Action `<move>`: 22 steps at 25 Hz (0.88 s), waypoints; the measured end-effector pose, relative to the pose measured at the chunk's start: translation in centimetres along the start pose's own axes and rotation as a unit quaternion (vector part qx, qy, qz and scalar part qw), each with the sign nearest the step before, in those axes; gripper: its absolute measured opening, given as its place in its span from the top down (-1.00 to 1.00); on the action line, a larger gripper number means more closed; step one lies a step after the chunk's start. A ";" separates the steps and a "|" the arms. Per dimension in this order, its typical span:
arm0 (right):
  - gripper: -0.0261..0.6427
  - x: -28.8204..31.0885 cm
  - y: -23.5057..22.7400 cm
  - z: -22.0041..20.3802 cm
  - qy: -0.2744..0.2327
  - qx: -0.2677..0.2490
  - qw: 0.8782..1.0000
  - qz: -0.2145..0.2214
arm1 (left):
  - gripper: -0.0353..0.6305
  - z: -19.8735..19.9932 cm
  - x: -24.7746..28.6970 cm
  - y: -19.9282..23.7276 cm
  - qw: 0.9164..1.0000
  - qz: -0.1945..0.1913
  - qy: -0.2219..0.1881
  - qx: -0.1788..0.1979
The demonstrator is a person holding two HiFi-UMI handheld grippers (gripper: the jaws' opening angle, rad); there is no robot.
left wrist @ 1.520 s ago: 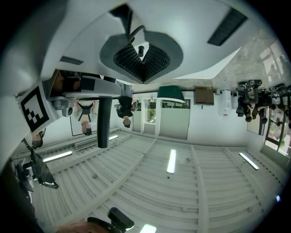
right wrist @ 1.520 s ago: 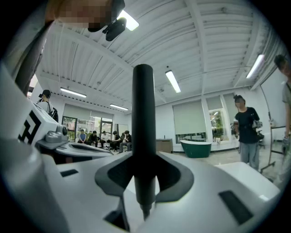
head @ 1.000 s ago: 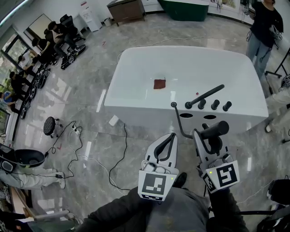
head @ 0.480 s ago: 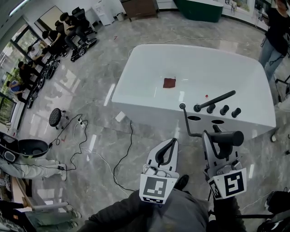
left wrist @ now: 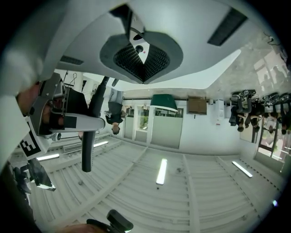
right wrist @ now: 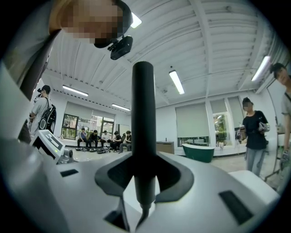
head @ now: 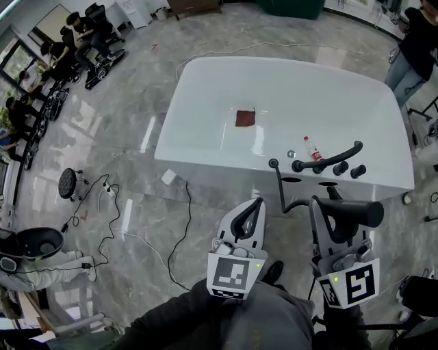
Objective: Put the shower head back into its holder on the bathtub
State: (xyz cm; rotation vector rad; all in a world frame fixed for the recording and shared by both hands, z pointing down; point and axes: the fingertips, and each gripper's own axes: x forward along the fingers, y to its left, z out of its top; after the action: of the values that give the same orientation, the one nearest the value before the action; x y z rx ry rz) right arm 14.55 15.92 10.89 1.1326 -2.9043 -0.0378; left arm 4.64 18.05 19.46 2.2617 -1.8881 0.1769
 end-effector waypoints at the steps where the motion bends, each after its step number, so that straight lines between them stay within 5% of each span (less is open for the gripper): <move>1: 0.53 0.9 0.0 -0.1 0.003 -0.001 1.000 -0.001 | 0.88 0.0 0.6 0.6 1.000 -0.003 0.000 0.000; 12: 0.53 7.4 -0.2 0.6 0.017 -0.004 0.999 -0.044 | 0.88 2.7 4.7 5.4 0.998 -0.065 -0.021 -0.005; 22: 0.53 9.2 -0.9 2.9 0.014 -0.027 0.997 -0.066 | 0.88 3.3 6.5 7.1 0.997 -0.080 -0.013 -0.016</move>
State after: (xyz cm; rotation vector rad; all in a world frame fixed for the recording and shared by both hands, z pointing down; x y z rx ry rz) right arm 8.31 9.12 8.08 1.3019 -2.7831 -0.1012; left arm -1.20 9.86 18.11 2.3914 -1.7004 0.0939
